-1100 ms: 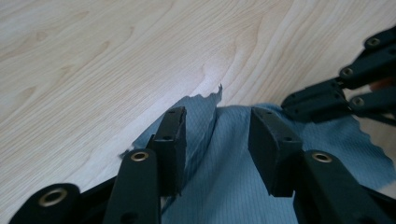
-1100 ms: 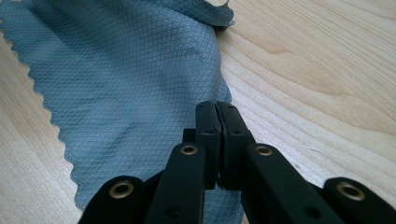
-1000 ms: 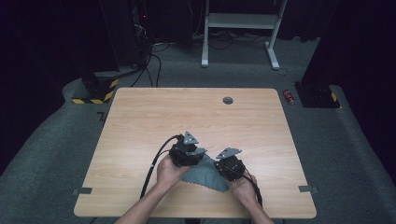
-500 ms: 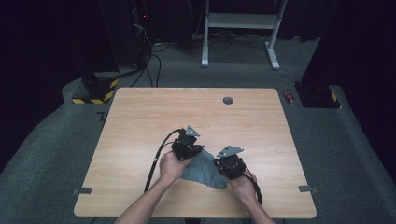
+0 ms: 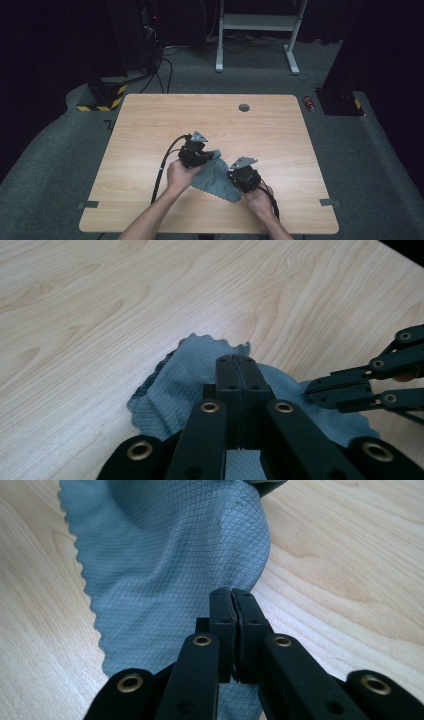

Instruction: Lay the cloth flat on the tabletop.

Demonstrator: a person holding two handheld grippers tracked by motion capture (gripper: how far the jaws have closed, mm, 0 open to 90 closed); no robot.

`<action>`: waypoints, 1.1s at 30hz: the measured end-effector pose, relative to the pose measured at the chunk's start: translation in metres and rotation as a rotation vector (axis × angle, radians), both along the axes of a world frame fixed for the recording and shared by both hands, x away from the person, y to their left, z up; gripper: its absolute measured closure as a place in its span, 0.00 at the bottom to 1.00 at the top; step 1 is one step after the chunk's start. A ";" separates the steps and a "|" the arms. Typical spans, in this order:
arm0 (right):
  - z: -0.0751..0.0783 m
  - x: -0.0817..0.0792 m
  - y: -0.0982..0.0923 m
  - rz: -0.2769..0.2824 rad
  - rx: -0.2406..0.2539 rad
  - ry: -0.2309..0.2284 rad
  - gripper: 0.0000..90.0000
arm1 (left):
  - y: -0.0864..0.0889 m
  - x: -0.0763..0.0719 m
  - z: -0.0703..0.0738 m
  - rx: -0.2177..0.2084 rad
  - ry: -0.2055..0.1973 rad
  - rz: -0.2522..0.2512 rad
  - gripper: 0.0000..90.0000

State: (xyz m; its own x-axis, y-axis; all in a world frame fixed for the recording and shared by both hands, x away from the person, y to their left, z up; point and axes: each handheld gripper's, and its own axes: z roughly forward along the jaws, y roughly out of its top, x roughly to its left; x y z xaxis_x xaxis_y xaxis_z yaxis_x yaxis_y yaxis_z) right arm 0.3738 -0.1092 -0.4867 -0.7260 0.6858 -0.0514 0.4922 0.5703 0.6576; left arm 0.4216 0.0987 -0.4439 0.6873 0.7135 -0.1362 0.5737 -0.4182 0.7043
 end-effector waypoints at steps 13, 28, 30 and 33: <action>-0.001 -0.002 0.000 0.004 -0.001 -0.002 0.98 | -0.025 0.009 -0.005 0.024 0.027 -0.021 0.77; 0.000 -0.003 -0.007 0.008 -0.008 -0.011 0.98 | 0.011 0.010 0.015 0.036 -0.049 0.049 1.00; 0.001 -0.005 -0.012 -0.003 -0.014 -0.019 0.98 | 0.029 0.008 0.022 0.032 -0.069 0.086 1.00; 0.001 -0.007 -0.020 -0.010 -0.019 -0.017 0.98 | 0.052 0.002 0.026 0.026 -0.084 0.134 1.00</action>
